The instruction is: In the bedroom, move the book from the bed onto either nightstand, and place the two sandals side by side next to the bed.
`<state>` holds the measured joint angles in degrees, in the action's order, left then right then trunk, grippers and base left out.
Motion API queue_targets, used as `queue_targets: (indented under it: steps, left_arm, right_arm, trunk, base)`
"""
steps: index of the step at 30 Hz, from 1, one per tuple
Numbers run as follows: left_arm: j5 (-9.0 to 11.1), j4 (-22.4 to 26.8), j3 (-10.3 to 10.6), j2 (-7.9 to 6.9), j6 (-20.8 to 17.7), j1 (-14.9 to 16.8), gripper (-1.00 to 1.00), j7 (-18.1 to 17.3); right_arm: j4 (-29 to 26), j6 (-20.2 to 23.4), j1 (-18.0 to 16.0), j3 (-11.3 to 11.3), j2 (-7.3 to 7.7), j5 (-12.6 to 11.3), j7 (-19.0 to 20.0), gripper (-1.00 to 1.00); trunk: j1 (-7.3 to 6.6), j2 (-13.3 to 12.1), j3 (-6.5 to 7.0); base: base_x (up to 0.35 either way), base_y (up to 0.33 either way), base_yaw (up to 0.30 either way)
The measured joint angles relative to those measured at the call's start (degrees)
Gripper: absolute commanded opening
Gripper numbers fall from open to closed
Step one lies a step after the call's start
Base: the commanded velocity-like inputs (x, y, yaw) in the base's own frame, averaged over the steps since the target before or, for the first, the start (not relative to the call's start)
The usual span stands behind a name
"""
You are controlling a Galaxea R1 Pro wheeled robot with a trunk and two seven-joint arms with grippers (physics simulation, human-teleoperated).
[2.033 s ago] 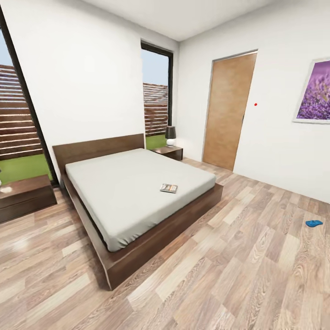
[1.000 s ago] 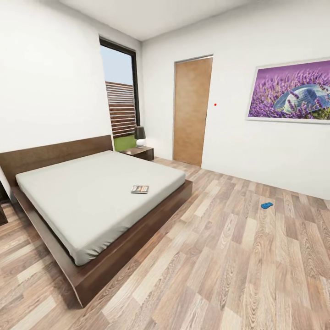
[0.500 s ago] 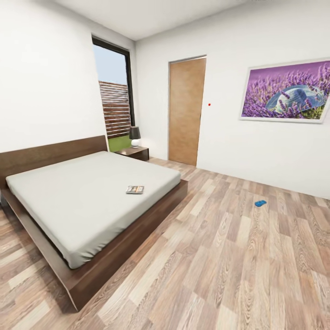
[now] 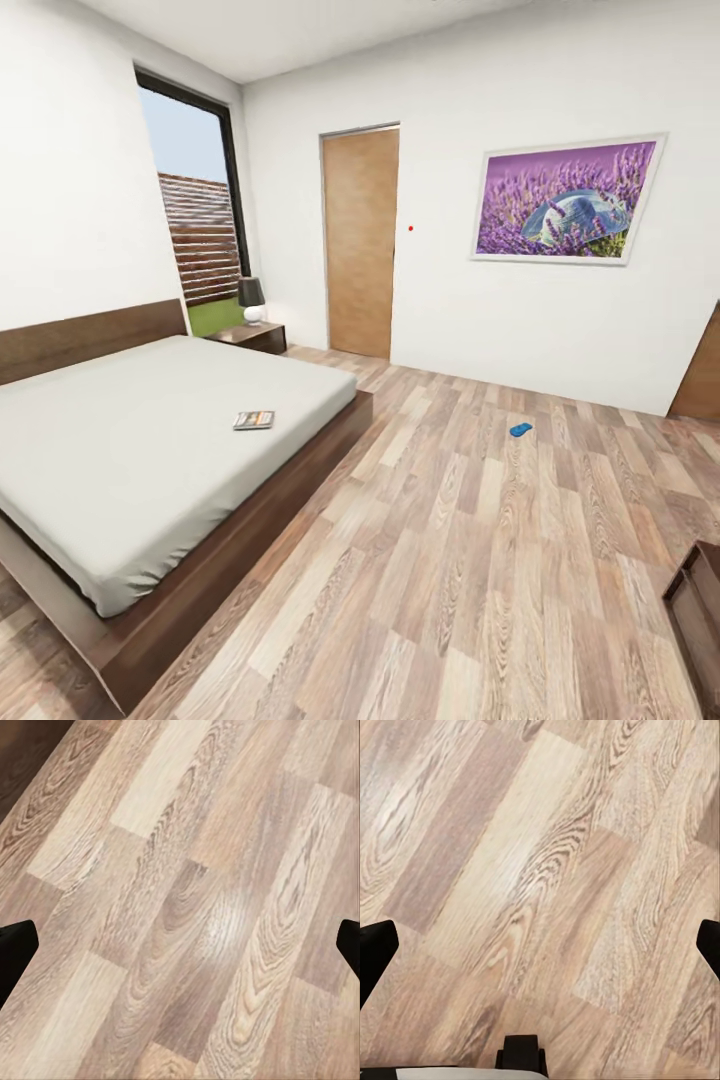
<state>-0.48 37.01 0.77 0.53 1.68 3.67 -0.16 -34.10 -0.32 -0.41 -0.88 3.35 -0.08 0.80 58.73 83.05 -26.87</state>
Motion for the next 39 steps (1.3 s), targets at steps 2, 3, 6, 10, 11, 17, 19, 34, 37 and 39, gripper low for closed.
queue_targets:
  steps: [2, 3, 6, 10, 11, 17, 19, 34, 37, 39]
  left_arm:
    - [0.00, 0.00, 0.00, 0.00, 0.00, 0.00, 1.00, 0.00]
    - [0.00, 0.00, 0.00, 0.00, 0.00, 0.00, 1.00, 0.00]
    - [0.00, 0.00, 0.00, 0.00, 0.00, 0.00, 1.00, 0.00]
    - [0.00, 0.00, 0.00, 0.00, 0.00, 0.00, 1.00, 0.02]
    - [0.00, 0.00, 0.00, 0.00, 0.00, 0.00, 1.00, 0.01]
    - [0.00, 0.00, 0.00, 0.00, 0.00, 0.00, 1.00, 0.02]
    - [0.00, 0.00, 0.00, 0.00, 0.00, 0.00, 1.00, 0.02]
    - [0.00, 0.00, 0.00, 0.00, 0.00, 0.00, 1.00, 0.00]
    - [0.00, 0.00, 0.00, 0.00, 0.00, 0.00, 1.00, 0.00]
    - [0.00, 0.00, 0.00, 0.00, 0.00, 0.00, 1.00, 0.00]
  right_arm:
    - [0.00, 0.00, 0.00, 0.00, 0.00, 0.00, -0.01, 1.00]
    - [0.00, 0.00, 0.00, 0.00, 0.00, 0.00, -0.03, 1.00]
    - [0.00, 0.00, 0.00, 0.00, 0.00, 0.00, -0.02, 1.00]
    - [0.00, 0.00, 0.00, 0.00, 0.00, 0.00, -0.01, 1.00]
    - [0.00, 0.00, 0.00, 0.00, 0.00, 0.00, -0.01, 1.00]
    - [0.00, 0.00, 0.00, 0.00, -0.03, 0.00, -0.02, 1.00]
    - [0.00, 0.00, 0.00, 0.00, -0.04, 0.00, -0.02, 1.00]
    - [0.01, 0.00, 0.00, 0.08, -0.09, 0.00, 0.00, 1.00]
    - [0.00, 0.00, 0.00, 0.08, -0.09, 0.00, 0.00, 1.00]
    - [0.00, 0.00, 0.00, 0.10, -0.09, 0.00, 0.00, 1.00]
  trunk:
    - [0.00, 0.00, 0.00]
    - [0.00, 0.00, 0.00]
    - [0.00, 0.00, 0.00]
    - [0.00, 0.00, 0.00]
    - [0.00, 0.00, 0.00]
    - [0.00, 0.00, 0.00]
    - [0.00, 0.00, 0.00]
    - [0.00, 0.00, 0.00]
    - [0.00, 0.00, 0.00]
    - [0.00, 0.00, 0.00]
  base:
    - [0.000, 0.000, -0.283]
    - [0.000, 0.000, -0.283]
    - [0.000, 0.000, -0.283]
    - [0.000, 0.000, -0.283]
    - [0.000, 0.000, -0.283]
    - [0.000, 0.000, -0.283]
    - [0.000, 0.000, -0.283]
    - [0.000, 0.000, -0.283]
    - [0.000, 0.000, -0.283]
    - [0.000, 0.000, -0.283]
